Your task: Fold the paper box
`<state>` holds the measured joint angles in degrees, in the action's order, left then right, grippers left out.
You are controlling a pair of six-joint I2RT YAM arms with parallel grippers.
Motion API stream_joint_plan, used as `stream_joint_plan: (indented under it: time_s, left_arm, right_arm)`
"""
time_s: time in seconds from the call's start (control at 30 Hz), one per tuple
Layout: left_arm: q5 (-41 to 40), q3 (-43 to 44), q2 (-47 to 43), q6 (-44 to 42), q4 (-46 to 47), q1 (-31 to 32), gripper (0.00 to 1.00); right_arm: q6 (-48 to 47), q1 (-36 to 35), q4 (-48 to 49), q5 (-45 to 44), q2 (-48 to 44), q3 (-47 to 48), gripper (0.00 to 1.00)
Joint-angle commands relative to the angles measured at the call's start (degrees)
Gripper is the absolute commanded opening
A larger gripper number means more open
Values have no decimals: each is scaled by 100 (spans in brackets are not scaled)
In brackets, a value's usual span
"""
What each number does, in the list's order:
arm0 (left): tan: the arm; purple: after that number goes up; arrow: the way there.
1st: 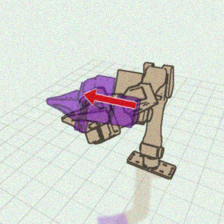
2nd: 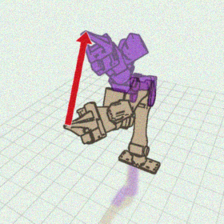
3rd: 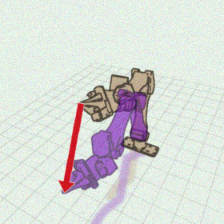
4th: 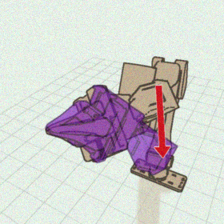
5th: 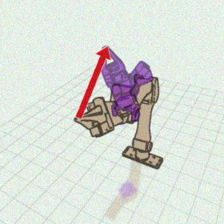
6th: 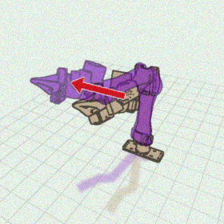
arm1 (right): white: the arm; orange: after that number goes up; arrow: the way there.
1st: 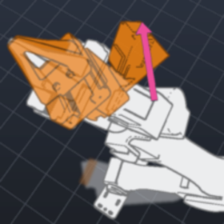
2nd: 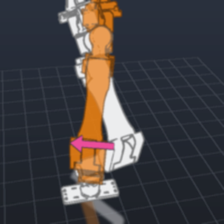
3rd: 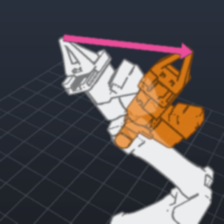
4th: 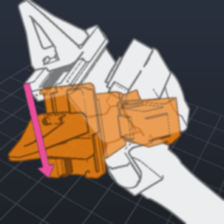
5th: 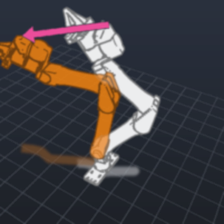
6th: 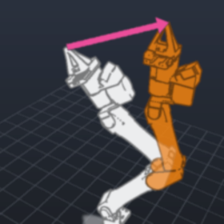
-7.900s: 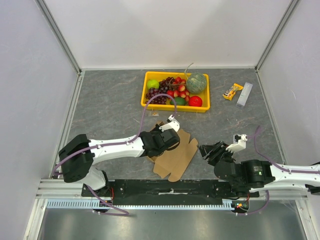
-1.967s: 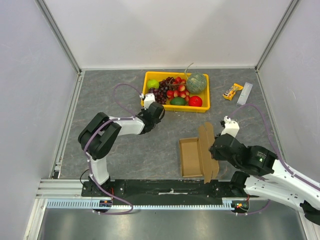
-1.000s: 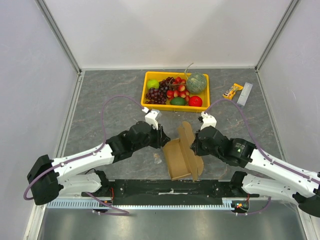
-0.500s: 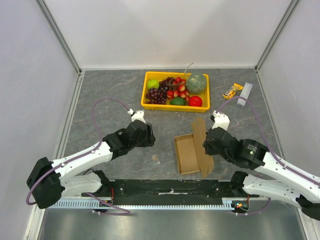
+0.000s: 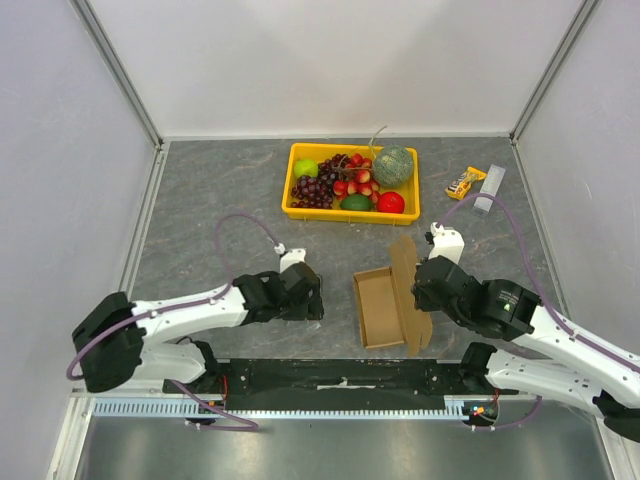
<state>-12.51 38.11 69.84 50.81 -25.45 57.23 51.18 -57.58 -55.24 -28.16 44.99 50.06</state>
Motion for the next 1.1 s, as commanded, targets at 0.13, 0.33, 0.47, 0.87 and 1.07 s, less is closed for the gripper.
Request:
stream_joint_plan:
  time_s: [0.13, 0.33, 0.47, 0.87, 1.07]
  left_arm:
    - [-673, 663, 1092, 992, -531, 604, 81]
    - [-762, 803, 1549, 1151, -540, 754, 74]
    - [-665, 830, 1620, 1151, -549, 780, 72]
    - [-638, 777, 1611, 1054, -601, 789, 49]
    - [-665, 777, 1497, 949, -610, 789, 40]
  right_arm:
    - [-38, 10, 75, -58, -113, -84, 1]
    - [-99, 10, 93, -58, -175, -111, 1]
    - [-117, 10, 101, -58, -175, -111, 1]
    - [-143, 10, 172, -40, -122, -111, 1]
    - [-134, 10, 207, -14, -105, -111, 1]
